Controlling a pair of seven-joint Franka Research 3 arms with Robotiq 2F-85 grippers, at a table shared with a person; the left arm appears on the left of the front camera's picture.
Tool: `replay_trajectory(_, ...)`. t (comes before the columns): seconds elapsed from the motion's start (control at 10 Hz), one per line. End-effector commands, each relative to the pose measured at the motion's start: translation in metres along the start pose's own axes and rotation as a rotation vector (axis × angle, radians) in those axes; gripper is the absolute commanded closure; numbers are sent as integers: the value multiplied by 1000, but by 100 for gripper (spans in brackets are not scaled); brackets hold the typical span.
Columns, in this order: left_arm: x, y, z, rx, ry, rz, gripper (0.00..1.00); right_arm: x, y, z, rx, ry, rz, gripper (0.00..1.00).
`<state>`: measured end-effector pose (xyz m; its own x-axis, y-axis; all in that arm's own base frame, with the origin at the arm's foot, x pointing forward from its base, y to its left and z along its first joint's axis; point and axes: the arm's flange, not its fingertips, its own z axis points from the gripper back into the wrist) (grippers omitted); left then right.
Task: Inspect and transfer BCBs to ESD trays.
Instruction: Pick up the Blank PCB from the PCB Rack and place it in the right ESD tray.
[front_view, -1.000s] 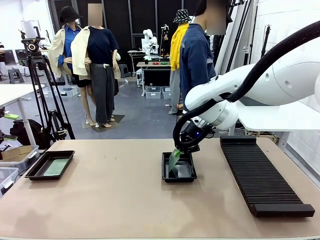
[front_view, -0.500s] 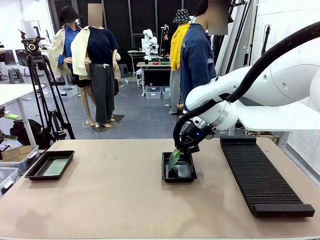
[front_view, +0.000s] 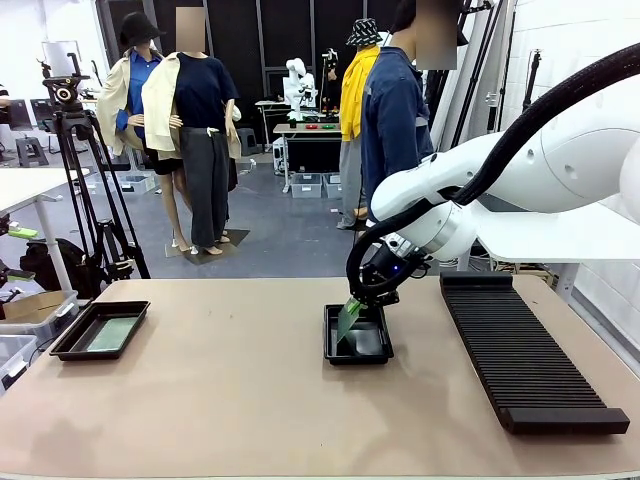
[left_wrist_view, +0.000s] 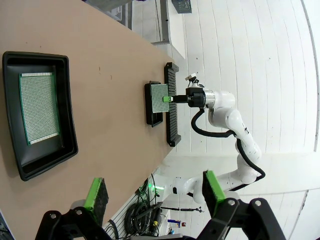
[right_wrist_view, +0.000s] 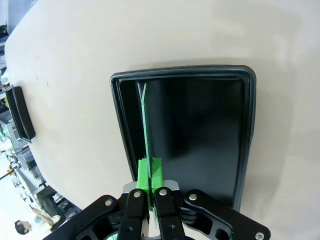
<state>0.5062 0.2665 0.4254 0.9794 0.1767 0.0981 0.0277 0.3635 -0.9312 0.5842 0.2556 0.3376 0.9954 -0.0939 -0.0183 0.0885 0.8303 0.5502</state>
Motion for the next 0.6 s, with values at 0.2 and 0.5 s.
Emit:
replay_trajectory(0.2,-1,-3,0,7,-6,7,0,-1,-1,1,-22,-20,1,90)
replay_trajectory(0.5,-1,-3,0,7,-6,7,0,-4,3,10,-122,16,7,32)
